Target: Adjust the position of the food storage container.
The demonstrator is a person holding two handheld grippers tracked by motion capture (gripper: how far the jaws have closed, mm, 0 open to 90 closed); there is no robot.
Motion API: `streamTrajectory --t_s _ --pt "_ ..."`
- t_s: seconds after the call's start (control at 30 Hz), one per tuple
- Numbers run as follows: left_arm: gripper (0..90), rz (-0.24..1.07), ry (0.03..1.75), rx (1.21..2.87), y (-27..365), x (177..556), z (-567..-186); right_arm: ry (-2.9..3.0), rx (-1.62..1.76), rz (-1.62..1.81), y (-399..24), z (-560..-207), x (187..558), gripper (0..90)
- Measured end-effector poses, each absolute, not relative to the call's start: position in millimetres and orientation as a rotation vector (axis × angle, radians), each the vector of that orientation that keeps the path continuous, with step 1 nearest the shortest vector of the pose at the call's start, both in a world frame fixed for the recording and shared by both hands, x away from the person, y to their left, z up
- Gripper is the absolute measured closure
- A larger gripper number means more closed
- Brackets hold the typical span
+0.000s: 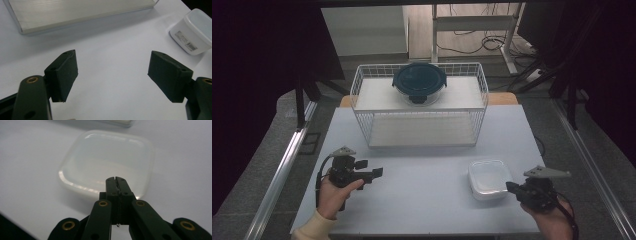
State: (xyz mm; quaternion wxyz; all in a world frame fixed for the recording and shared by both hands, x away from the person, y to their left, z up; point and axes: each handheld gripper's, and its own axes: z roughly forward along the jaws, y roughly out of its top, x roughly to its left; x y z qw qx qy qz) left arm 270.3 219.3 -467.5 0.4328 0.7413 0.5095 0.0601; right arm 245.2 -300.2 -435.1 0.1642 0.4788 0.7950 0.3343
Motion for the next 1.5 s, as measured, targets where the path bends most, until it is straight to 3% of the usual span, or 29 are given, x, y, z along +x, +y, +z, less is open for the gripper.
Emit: streamTrajectory --t_s 0.33,0.67,0.9,1.33,1.5 --pt "23.3 0.153 1.273 1.846 221.0 270.1 -467.7 2.237 1.433 0.774 -317.3 -451.4 279.3 89.4" --pt "23.3 0.155 1.274 1.847 222.8 269.8 -468.1 2.327 1.408 0.731 -302.0 -465.5 260.8 89.5" --pt "23.3 0.154 1.275 1.851 221.8 269.9 -469.0 2.465 1.284 0.719 -264.4 -476.7 247.6 89.5" --pt "23.3 0.149 1.282 1.85 223.0 270.8 -470.8 2.548 1.169 0.784 -228.5 -476.4 240.3 89.5" --pt "23.3 0.148 1.286 1.843 224.6 270.9 -469.9 2.469 1.158 0.854 -244.2 -444.9 236.6 89.5"
